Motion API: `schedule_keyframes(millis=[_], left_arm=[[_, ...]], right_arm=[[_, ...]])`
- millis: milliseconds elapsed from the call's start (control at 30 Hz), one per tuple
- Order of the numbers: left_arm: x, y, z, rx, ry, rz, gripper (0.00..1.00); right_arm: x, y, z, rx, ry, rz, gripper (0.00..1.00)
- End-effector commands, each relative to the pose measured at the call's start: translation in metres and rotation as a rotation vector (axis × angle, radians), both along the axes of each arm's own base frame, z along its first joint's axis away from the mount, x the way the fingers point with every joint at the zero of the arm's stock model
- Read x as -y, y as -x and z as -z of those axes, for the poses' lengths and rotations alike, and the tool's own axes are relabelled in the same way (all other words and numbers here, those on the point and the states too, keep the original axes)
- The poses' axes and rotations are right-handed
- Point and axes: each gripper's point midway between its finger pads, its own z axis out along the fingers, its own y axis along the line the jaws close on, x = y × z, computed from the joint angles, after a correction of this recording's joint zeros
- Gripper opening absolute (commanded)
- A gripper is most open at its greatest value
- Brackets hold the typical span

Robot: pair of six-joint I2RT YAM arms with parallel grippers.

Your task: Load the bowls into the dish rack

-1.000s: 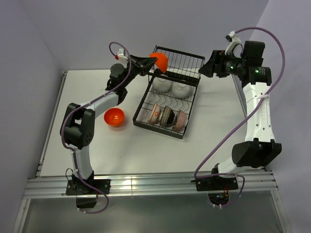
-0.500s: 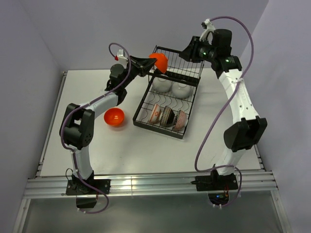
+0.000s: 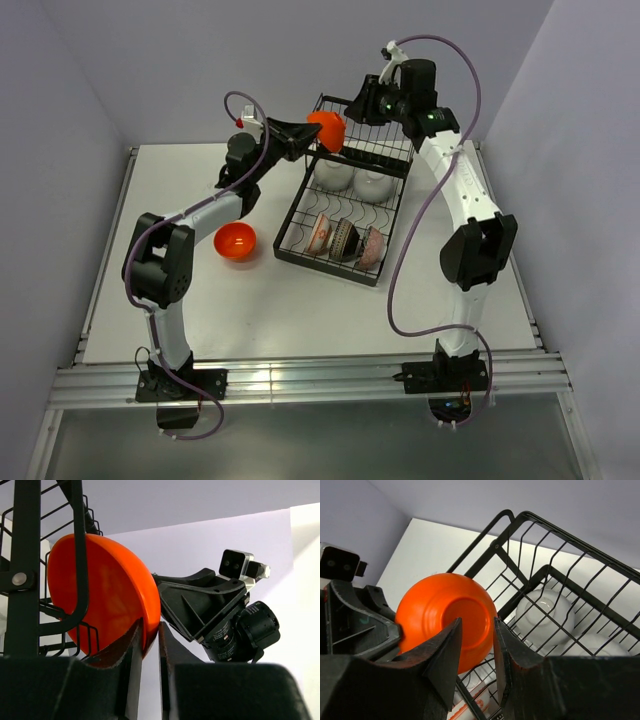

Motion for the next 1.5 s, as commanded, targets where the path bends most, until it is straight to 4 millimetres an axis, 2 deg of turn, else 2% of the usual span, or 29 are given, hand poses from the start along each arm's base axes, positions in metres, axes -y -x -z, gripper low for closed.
schedule_keyframes(millis=[0, 67, 133, 200, 333, 533, 800, 900, 1000, 1033, 1100, 1133, 1167, 1233, 1300, 1467], left_arm=[[0.007, 0.011, 0.02, -0.087, -0.054, 0.045, 0.21], [0.007, 0.01, 0.022, -0.094, -0.057, 0.046, 0.22], [0.006, 0.01, 0.023, -0.1, -0.058, 0.045, 0.32], [0.004, 0.01, 0.024, -0.104, -0.058, 0.045, 0.36], [0.001, 0.01, 0.022, -0.1, -0.062, 0.04, 0.51], [-0.006, 0.009, 0.011, -0.073, -0.08, 0.028, 0.61], [-0.02, 0.015, 0.009, -0.083, -0.11, 0.006, 0.66], [-0.028, 0.019, 0.01, -0.077, -0.127, -0.003, 0.67], [-0.036, 0.022, 0.013, -0.064, -0.151, -0.01, 0.67], [-0.041, 0.022, 0.014, -0.071, -0.163, -0.017, 0.67], [-0.045, 0.026, 0.006, -0.026, -0.183, -0.015, 0.67], [-0.048, 0.029, 0.004, -0.015, -0.194, -0.004, 0.67], [-0.05, 0.03, 0.001, -0.002, -0.204, -0.003, 0.67], [-0.055, 0.036, -0.005, 0.036, -0.227, 0.009, 0.68], [-0.059, 0.039, -0.002, 0.038, -0.255, 0.011, 0.68], [-0.071, 0.041, -0.003, 0.066, -0.281, 0.014, 0.68]], right_arm=[[-0.006, -0.007, -0.025, 0.09, -0.005, 0.002, 0.39], [-0.009, -0.006, -0.023, 0.086, -0.005, -0.007, 0.39], [-0.014, -0.007, -0.017, 0.077, 0.001, -0.021, 0.39], [-0.017, -0.006, -0.014, 0.074, 0.005, -0.031, 0.39], [-0.023, -0.003, -0.012, 0.07, 0.01, -0.047, 0.39], [-0.026, 0.0, -0.011, 0.068, 0.014, -0.054, 0.39], [-0.022, 0.005, -0.019, 0.086, 0.027, -0.048, 0.39], [-0.02, 0.009, -0.028, 0.103, 0.03, -0.045, 0.44], [-0.014, 0.014, -0.038, 0.13, 0.05, -0.034, 0.55], [-0.011, 0.015, -0.037, 0.135, 0.068, -0.025, 0.65], [-0.005, 0.021, -0.048, 0.164, 0.08, -0.01, 0.75], [-0.002, 0.022, -0.047, 0.173, 0.096, -0.008, 0.84], [-0.002, 0.025, -0.051, 0.183, 0.102, -0.011, 0.87], [0.0, 0.032, -0.058, 0.209, 0.119, -0.027, 0.91], [-0.003, 0.035, -0.061, 0.216, 0.122, -0.059, 0.92], [-0.01, 0.039, -0.054, 0.215, 0.132, -0.126, 0.93]])
